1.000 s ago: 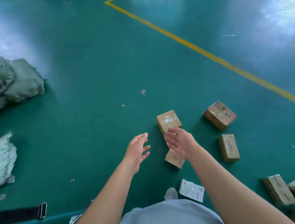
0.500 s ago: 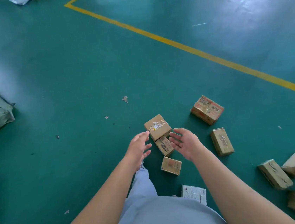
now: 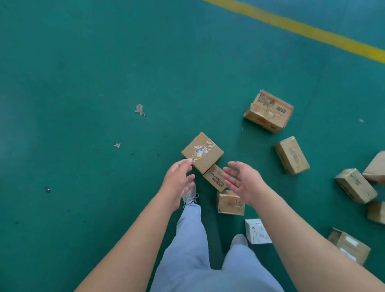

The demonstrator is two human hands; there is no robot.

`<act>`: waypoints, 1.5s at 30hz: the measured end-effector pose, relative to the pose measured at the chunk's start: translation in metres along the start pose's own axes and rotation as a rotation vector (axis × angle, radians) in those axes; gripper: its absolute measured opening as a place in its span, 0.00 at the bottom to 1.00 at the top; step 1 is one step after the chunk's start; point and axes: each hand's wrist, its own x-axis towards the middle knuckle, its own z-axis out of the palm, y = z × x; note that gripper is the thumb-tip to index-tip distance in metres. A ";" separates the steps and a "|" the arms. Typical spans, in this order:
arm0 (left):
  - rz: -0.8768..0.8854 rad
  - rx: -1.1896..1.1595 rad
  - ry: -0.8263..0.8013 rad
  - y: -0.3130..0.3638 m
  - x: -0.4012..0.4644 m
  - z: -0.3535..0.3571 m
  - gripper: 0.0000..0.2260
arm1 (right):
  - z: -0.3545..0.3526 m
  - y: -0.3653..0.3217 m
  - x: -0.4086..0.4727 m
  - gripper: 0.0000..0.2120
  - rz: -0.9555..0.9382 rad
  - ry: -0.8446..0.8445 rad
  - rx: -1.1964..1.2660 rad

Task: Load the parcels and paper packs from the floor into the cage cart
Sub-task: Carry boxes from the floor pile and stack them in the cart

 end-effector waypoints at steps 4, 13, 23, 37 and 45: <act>-0.089 -0.008 -0.031 0.015 0.071 -0.011 0.10 | 0.023 -0.018 0.055 0.10 0.023 0.030 -0.048; -0.293 0.015 0.020 -0.026 0.259 -0.017 0.14 | 0.035 -0.017 0.237 0.09 0.148 0.087 -0.301; -0.444 0.015 0.057 -0.127 0.467 0.002 0.22 | 0.041 0.031 0.457 0.20 0.034 0.029 -0.856; -0.508 0.085 -0.062 -0.237 0.598 0.029 0.34 | 0.023 0.054 0.630 0.32 -0.099 0.097 -0.920; -0.323 0.008 0.042 -0.181 0.570 -0.002 0.40 | 0.071 0.012 0.573 0.29 -0.325 -0.012 -0.969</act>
